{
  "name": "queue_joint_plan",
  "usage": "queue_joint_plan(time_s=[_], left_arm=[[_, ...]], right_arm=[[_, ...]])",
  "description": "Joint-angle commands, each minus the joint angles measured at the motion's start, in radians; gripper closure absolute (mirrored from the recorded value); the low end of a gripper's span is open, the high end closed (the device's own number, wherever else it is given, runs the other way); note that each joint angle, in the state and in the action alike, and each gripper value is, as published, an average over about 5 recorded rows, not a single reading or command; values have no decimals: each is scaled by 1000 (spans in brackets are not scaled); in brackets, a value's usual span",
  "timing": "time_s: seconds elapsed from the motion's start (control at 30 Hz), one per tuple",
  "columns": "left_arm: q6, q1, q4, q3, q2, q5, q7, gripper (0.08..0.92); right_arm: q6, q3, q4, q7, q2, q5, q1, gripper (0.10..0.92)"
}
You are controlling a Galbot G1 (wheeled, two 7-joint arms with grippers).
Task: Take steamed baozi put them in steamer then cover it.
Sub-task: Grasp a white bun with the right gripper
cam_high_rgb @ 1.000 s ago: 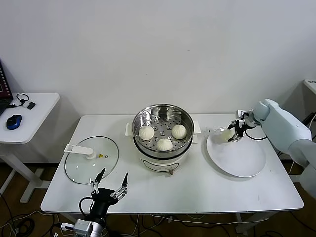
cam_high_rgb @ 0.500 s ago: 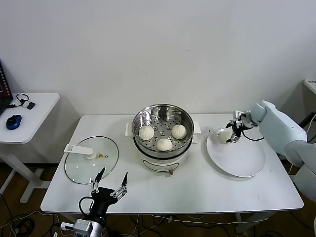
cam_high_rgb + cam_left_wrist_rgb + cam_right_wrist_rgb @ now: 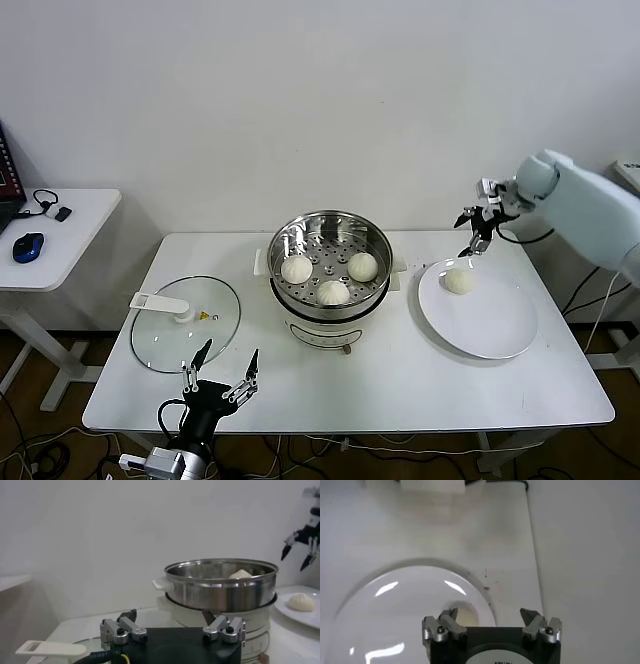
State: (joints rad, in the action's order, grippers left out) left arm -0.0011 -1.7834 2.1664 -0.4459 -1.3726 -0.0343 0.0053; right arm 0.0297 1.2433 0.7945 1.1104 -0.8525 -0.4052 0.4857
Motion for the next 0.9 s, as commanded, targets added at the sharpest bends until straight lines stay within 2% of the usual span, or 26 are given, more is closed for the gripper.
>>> queue_joint_plan(time_s=[0.03, 0.17, 0.33, 0.67, 0.9], left_arm=[[2, -6, 7, 3, 2, 1, 0, 177], [7, -15, 16, 5, 3, 6, 1, 177], [10, -21, 25, 6, 3, 10, 0, 177], [12, -26, 44, 12, 2, 21, 3, 177], [13, -26, 54, 7, 0, 23, 2, 177]], right_arm=[[155, 416, 416, 36, 37, -415, 398, 203], [238, 485, 522, 5, -24, -564, 492, 203], [289, 464, 545, -29, -118, -664, 482, 203], [292, 369, 301, -46, -392, -611, 302, 203], [292, 324, 178, -47, -509, -571, 183, 203]])
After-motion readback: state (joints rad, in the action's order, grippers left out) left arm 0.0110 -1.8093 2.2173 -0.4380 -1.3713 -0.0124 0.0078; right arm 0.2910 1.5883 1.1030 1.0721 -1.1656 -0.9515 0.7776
